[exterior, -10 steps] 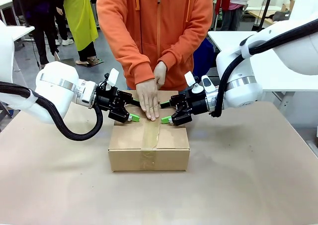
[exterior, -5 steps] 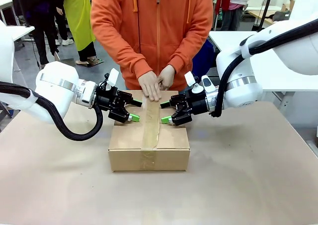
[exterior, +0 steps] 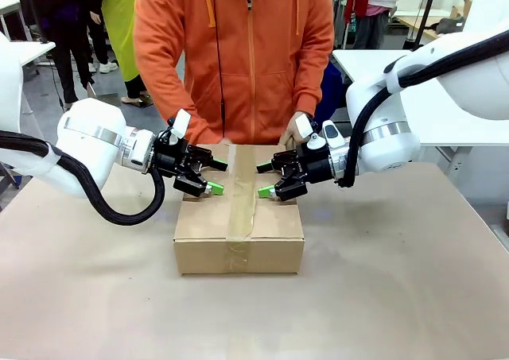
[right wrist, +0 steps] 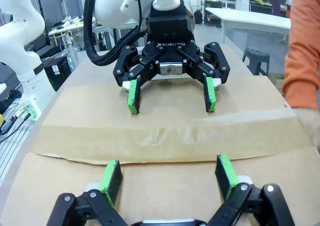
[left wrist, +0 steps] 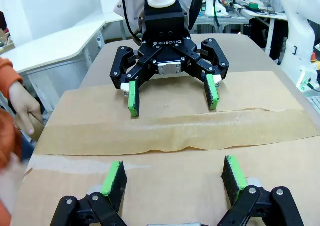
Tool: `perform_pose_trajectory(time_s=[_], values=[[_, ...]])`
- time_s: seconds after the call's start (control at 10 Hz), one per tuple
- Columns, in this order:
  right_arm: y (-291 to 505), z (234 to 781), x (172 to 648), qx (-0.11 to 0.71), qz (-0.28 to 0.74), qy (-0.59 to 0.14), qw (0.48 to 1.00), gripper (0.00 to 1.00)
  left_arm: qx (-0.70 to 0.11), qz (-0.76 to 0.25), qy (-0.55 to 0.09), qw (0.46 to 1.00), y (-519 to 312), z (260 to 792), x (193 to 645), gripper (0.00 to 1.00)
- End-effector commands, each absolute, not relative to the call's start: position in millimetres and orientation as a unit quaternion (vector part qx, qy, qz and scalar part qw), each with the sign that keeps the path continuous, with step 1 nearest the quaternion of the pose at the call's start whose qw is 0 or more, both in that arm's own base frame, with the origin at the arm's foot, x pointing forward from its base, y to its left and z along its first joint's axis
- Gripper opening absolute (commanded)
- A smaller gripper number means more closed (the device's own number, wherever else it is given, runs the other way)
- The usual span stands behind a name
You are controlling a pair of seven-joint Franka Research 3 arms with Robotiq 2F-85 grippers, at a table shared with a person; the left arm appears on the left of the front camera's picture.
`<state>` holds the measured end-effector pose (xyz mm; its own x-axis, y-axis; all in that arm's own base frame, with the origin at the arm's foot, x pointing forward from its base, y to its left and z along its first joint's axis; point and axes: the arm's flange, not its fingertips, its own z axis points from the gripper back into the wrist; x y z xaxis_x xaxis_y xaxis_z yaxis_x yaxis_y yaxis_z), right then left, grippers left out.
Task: Pack the gift set into the box.
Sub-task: Press and hold the closed box until the human finishes sealing it.
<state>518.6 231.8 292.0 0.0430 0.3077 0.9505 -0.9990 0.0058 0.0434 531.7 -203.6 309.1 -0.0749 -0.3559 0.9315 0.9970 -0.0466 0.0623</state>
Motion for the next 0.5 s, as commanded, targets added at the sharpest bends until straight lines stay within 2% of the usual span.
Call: perform_pose_trajectory(time_s=[0.0, 0.4], values=[[231.4, 289.9, 517.1, 0.422, 0.563, -0.403, 0.585, 1.0, -0.392, -0.613, -0.405, 0.554, -202.0, 303.6, 530.3, 1.0], [231.4, 289.9, 517.1, 0.422, 0.563, -0.403, 0.585, 1.0, -0.392, -0.613, -0.405, 0.554, -202.0, 303.6, 530.3, 1.0]])
